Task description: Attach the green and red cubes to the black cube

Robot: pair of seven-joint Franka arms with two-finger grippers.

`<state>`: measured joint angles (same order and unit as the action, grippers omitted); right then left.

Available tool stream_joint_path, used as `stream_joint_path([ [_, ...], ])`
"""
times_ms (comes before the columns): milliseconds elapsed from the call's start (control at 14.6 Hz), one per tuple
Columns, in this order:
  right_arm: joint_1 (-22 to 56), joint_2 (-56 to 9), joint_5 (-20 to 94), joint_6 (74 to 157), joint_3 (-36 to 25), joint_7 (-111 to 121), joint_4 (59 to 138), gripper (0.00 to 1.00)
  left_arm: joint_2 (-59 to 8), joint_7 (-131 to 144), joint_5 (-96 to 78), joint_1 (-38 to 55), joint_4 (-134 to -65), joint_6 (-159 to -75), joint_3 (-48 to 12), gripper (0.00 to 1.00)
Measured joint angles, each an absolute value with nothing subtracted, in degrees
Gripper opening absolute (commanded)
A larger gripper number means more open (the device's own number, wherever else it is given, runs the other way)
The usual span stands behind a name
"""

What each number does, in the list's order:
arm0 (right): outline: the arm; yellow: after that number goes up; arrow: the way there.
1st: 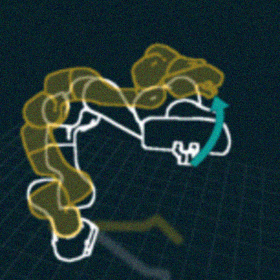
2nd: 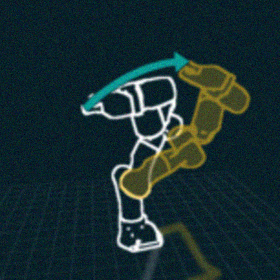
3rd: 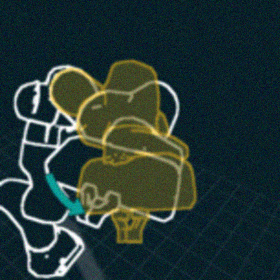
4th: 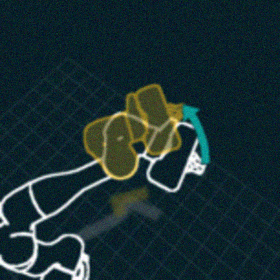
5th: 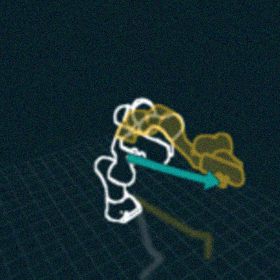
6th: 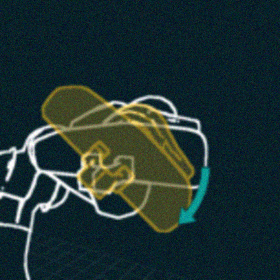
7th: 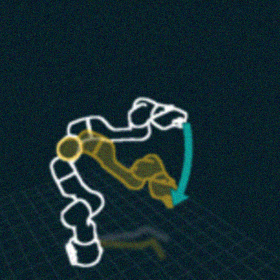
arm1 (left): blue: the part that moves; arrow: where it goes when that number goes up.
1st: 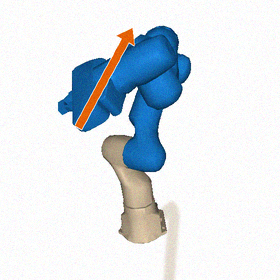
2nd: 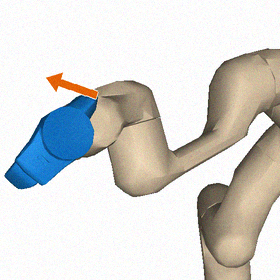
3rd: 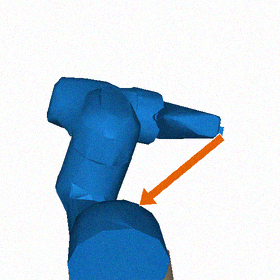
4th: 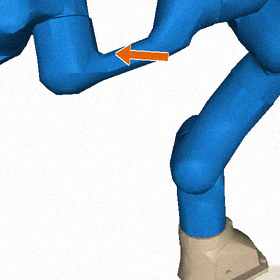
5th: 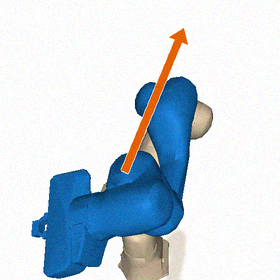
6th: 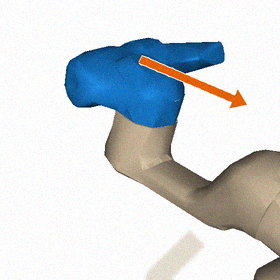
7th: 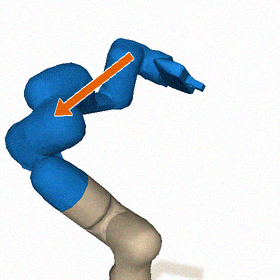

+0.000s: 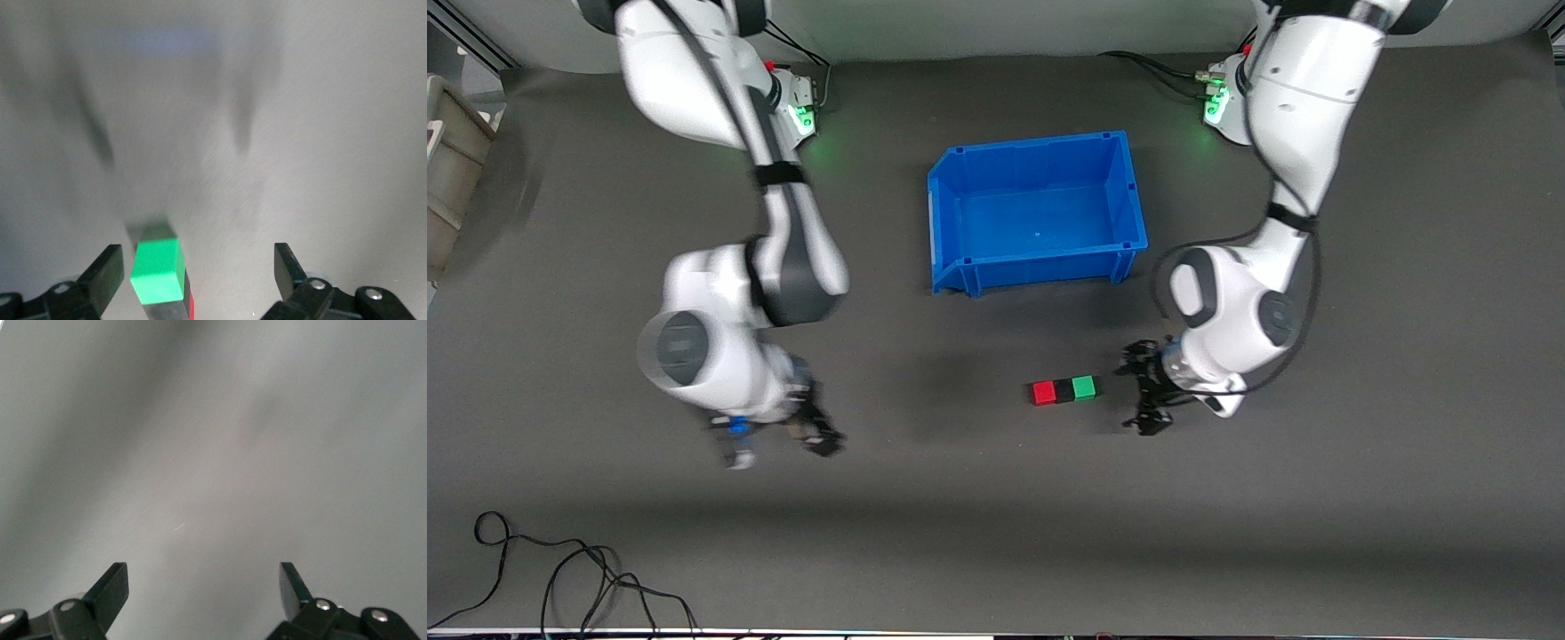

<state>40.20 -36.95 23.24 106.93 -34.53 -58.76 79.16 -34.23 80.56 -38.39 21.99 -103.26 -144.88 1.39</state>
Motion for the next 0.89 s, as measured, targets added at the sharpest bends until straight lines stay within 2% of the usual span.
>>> stream_joint_path([
  [206, 36.8, -33.3, 23.2, 100.6, -40.6, -37.0, 81.2, 1.00, -29.2, 69.8, -30.3, 15.0, -102.9, -132.0, 2.0, 1.00],
  [411, 36.2, -28.8, 23.2, 99.8, -45.5, -22.3, 84.0, 1.00, -23.6, 57.6, -21.4, 8.5, -102.9, -121.2, 2.4, 1.00],
  [686, 36.8, -22.5, 23.0, 98.7, -46.8, -15.3, 86.3, 1.00, -15.7, 40.9, -15.8, 3.1, -102.6, -109.6, 2.5, 1.00],
  [891, 37.0, -21.0, 22.6, 97.1, -47.4, -10.6, 86.5, 1.00, -11.2, 30.2, -11.4, 1.9, -100.0, -100.9, 2.5, 1.00],
])
